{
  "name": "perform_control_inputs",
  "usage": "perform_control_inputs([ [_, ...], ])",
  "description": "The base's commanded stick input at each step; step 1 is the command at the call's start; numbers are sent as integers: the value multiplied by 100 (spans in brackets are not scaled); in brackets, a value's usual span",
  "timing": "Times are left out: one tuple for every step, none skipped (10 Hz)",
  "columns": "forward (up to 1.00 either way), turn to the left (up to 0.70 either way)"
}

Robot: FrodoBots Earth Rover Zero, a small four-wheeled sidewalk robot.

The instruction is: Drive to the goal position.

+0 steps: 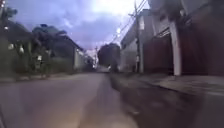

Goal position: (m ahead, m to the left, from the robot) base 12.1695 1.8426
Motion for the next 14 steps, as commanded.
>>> perform_control_inputs([
  [70, -2],
  [70, -8],
  [70, -14],
  [70, -20],
  [70, -26],
  [70, -32],
  [70, -27],
  [70, -11],
  [70, 0],
  [70, 0],
  [70, 0],
  [70, -3],
  [70, -6],
  [70, -11],
])
